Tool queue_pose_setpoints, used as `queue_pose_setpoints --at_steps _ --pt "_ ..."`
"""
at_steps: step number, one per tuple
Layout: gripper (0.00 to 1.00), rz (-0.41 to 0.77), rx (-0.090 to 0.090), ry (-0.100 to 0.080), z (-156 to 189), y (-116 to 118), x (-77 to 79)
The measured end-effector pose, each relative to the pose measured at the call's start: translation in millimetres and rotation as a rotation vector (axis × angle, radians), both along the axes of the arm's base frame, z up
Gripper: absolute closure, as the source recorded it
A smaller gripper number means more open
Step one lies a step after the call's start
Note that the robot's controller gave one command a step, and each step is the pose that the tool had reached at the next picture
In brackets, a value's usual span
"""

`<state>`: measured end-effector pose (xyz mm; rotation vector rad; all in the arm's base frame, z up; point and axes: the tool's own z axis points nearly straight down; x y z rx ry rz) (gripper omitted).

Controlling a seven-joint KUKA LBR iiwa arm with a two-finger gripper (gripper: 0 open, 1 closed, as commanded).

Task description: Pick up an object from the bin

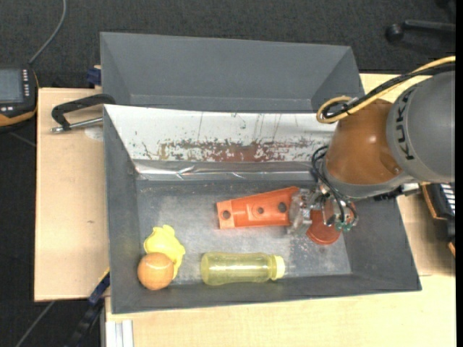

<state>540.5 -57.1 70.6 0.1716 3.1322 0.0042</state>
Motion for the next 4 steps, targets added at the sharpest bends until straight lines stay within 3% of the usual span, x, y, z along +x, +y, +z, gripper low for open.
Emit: queue_pose_setpoints --at_steps 4 --pt "1.0 0.001 0.0 0.0 0.1 0.1 0.1"
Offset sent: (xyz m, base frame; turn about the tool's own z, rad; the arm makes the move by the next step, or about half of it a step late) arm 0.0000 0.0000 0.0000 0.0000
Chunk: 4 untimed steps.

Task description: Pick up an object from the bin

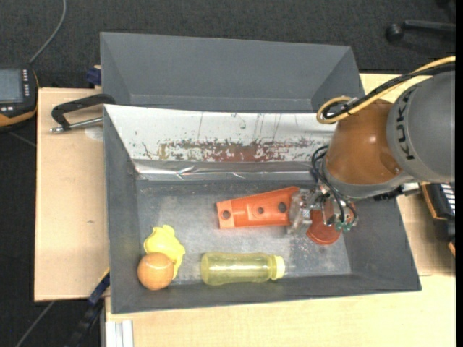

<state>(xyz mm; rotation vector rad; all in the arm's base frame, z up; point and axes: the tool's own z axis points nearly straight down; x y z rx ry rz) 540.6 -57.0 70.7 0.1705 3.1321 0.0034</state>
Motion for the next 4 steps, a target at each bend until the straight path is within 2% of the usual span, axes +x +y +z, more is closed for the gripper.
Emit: queue_pose_setpoints --at_steps 1,2,3,4 --pt "0.0 0.0 0.0 0.0 0 0 0.1" --pt "1.0 0.0 0.0 0.0 0 0 0.2" --pt "1.0 0.0 0.0 0.0 0 0 0.2" --pt "1.0 -0.097 0.001 -0.001 0 -1 13.1"
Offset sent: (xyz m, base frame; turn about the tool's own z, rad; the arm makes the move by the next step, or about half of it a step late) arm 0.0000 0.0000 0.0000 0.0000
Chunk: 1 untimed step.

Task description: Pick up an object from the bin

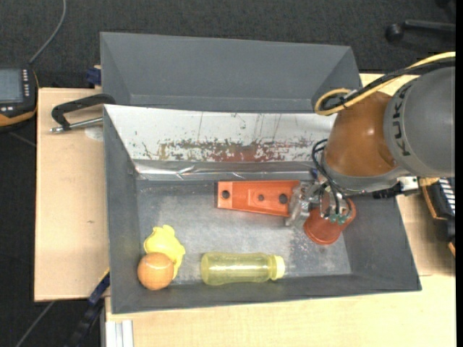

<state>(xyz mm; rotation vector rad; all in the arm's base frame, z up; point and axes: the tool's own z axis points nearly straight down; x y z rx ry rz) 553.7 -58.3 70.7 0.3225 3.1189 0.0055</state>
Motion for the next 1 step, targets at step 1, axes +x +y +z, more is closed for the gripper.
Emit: queue_pose_setpoints --at_steps 1 --pt "1.0 -0.046 -0.001 -0.003 0.4 1.5 17.1"
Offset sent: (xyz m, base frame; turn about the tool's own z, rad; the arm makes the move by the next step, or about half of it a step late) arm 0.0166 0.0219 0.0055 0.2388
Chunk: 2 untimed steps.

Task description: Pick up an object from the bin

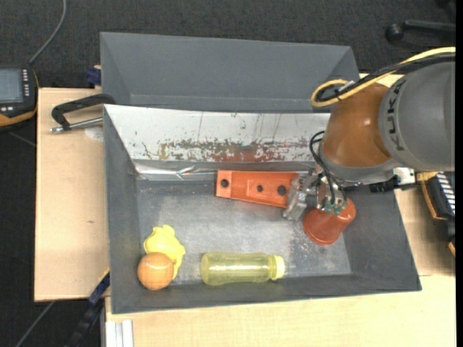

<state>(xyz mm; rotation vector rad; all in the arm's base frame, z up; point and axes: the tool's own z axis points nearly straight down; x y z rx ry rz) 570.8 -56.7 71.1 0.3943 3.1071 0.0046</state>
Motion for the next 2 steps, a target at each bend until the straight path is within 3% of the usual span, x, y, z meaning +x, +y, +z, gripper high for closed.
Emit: queue_pose_setpoints --at_steps 1,2 --pt "1.0 -0.146 0.003 -0.001 4 14 0.9" --pt "1.0 -0.223 0.005 -0.001 5 2 5.6"
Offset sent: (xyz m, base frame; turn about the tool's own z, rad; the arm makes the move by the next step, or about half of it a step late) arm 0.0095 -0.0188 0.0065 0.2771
